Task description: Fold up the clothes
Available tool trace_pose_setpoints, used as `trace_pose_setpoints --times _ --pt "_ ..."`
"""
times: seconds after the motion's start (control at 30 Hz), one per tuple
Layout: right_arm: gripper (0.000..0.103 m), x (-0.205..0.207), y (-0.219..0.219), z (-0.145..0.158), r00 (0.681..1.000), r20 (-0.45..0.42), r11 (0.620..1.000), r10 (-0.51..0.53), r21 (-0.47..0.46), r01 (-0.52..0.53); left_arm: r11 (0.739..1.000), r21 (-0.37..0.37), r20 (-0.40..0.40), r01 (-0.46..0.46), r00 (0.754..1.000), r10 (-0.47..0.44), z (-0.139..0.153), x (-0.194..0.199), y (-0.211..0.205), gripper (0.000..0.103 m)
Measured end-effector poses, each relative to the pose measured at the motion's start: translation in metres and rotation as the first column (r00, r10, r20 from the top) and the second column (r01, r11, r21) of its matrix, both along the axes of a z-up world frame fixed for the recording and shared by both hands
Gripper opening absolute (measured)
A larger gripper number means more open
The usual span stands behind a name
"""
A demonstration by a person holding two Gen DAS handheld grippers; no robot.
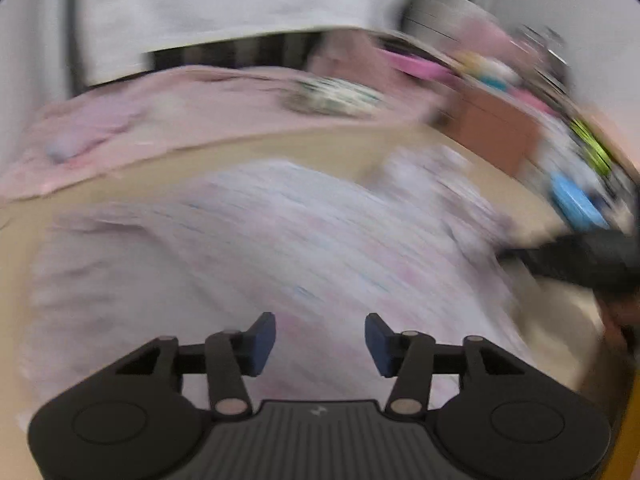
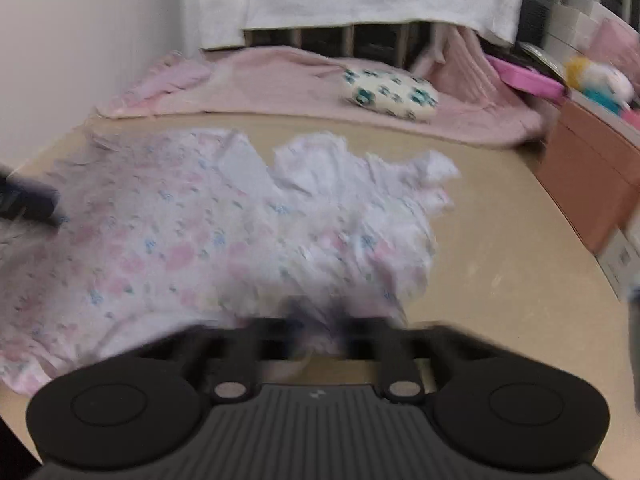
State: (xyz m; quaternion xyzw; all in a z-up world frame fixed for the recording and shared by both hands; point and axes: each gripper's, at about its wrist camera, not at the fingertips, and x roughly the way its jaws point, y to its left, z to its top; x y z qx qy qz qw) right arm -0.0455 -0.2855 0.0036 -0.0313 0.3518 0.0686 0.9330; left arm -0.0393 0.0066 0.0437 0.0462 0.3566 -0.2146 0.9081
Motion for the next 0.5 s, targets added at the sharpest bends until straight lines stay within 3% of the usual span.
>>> trace_pose_setpoints --times 0.07,0.13,0.17,0.2,0.23,0.27,0.3,0.33,0.37,0.4,0.43,0.5 --pt "0.003 -0.014 -0.024 0.004 0.994 0.018 0.992 -0.11 0.068 0.109 0.998 0.014 0.006 0.065 0.998 -0.065 -0.006 -0.032 -0.019 0.046" --pt "0.012 -0.032 -0.046 0.01 0.971 0.027 0.962 -0.236 0.145 0.23 0.999 -0.004 -0.009 0.05 0.999 -0.05 -0.011 -0.044 -0.019 0.047" --pt "0.038 -0.037 -0.048 0.015 0.968 0.048 0.956 -0.247 0.173 0.235 0.999 -0.009 -0.005 0.044 0.999 -0.044 -0.015 -0.047 -0.018 0.047" --pt "0.059 -0.041 -0.04 0.02 0.974 0.094 0.965 -0.206 0.184 0.186 0.999 -0.012 0.001 0.039 0.999 -0.039 -0.018 -0.05 -0.018 0.047" --pt "0.087 -0.044 -0.033 0.026 0.976 0.14 0.972 -0.165 0.193 0.137 0.999 -0.015 0.007 0.034 0.999 -0.034 -0.021 -0.052 -0.017 0.047" --pt "0.089 -0.046 -0.024 0.03 0.975 0.182 0.978 -0.125 0.19 0.09 0.999 -0.019 0.013 0.028 1.0 -0.028 -0.025 -0.055 -0.017 0.047" --pt "0.086 -0.037 -0.008 0.03 0.977 0.197 0.99 -0.087 0.124 0.063 0.999 -0.022 0.018 0.023 1.0 -0.023 -0.028 -0.057 -0.016 0.047" --pt "0.073 -0.027 0.007 0.028 0.977 0.204 0.997 -0.055 0.058 0.044 1.0 -0.025 0.024 0.018 1.0 -0.018 -0.031 -0.06 -0.016 0.049" --pt "0.052 -0.009 0.017 0.021 0.981 0.178 0.997 -0.073 -0.008 0.076 1.0 -0.016 0.037 0.019 0.999 -0.018 -0.033 -0.062 -0.016 0.049" --pt "0.037 0.008 0.027 0.013 0.984 0.15 0.992 -0.092 -0.07 0.103 1.0 -0.005 0.051 0.02 0.998 -0.019 -0.034 -0.064 -0.017 0.049" --pt "0.004 0.021 0.029 0.005 0.988 0.106 0.988 -0.114 -0.09 0.124 1.0 -0.006 0.064 0.017 0.998 -0.016 -0.036 -0.065 -0.017 0.049" --pt "0.002 0.017 0.011 0.004 0.978 0.096 0.982 -0.186 -0.004 0.187 1.0 -0.003 0.079 -0.005 0.997 0.005 -0.037 -0.067 -0.015 0.049"
